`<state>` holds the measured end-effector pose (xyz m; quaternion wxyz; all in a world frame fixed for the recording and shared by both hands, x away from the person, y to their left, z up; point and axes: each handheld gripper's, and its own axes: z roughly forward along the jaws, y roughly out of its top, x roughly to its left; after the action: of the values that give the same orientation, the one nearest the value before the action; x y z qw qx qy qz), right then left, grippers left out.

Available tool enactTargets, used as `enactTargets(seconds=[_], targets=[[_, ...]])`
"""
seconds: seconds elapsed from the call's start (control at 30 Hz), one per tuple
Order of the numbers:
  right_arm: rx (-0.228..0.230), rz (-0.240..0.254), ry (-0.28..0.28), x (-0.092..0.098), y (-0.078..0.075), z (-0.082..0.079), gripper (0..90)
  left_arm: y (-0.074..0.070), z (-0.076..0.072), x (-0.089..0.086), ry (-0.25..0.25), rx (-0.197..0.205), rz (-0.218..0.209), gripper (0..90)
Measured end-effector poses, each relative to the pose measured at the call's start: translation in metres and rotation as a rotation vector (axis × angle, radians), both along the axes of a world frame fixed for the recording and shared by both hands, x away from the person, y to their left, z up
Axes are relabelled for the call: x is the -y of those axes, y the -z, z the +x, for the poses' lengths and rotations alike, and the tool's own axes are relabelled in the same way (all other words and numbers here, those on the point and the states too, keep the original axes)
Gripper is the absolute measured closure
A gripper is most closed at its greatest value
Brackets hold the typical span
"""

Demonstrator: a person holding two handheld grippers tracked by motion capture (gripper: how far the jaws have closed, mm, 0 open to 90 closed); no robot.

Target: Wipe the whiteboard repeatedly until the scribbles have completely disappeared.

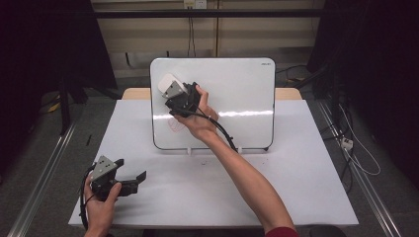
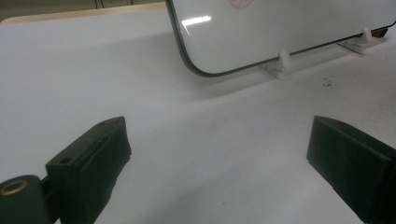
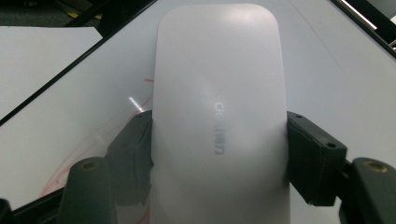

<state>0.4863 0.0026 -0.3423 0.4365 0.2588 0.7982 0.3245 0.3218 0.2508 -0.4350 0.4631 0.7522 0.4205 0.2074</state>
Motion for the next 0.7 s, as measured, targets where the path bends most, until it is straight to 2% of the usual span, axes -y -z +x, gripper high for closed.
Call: enactTargets(seconds=[0.23, 0.3, 0.6, 0.7], targets=[[0.017, -0.046, -0.027, -0.006, 0.012, -0.011, 31.3, 0.0, 0.0, 0.0, -0.003, -0.003, -0.003, 5.8], [0.017, -0.035, -0.027, -0.007, 0.014, -0.013, 31.3, 0.0, 0.0, 0.001, -0.005, -0.001, -0.005, 5.8], [0.02, -0.052, -0.059, -0.007, 0.03, -0.027, 31.3, 0.0, 0.001, 0.001, -0.005, -0.002, -0.004, 5.9], [0.036, -0.036, -0.068, -0.006, 0.033, -0.029, 31.3, -0.001, 0.001, 0.0, -0.002, 0.004, -0.007, 5.8]])
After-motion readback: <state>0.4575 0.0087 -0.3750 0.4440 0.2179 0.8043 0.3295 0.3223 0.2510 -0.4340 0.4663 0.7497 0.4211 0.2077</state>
